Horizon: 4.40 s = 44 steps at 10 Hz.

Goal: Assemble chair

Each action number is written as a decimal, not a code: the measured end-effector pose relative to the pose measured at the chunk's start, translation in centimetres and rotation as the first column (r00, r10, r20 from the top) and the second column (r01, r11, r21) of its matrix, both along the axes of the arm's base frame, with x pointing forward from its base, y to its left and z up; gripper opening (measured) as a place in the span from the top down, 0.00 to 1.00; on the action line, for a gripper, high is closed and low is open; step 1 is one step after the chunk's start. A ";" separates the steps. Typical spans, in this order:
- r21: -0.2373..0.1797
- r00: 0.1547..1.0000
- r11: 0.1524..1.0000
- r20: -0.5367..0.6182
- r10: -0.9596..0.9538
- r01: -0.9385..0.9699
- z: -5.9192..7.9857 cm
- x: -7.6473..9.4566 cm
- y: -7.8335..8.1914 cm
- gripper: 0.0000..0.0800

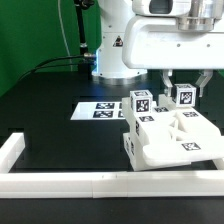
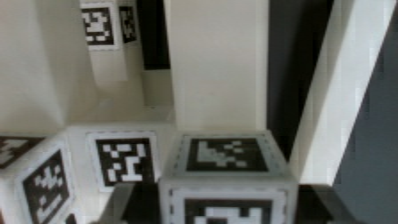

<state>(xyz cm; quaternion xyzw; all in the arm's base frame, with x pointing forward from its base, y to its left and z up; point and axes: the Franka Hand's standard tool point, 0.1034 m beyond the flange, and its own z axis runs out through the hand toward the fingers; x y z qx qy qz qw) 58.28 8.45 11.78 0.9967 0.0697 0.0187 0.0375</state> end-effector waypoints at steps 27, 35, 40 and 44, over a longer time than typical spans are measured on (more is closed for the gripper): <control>0.082 0.907 0.903 -0.008 -0.422 0.421 -0.4 0.1 0.2 0.65; 0.136 0.412 0.404 -0.037 -0.911 0.905 -0.5 0.2 0.1 0.65; 0.134 0.514 0.506 -0.029 -0.857 0.852 -0.5 0.2 -0.1 0.21; 0.109 0.895 0.890 0.002 -0.445 0.442 -0.5 0.2 0.4 0.19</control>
Offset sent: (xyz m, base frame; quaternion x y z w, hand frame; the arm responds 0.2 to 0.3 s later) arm 0.0000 0.0000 0.0000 0.0000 0.0000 0.0000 1.0000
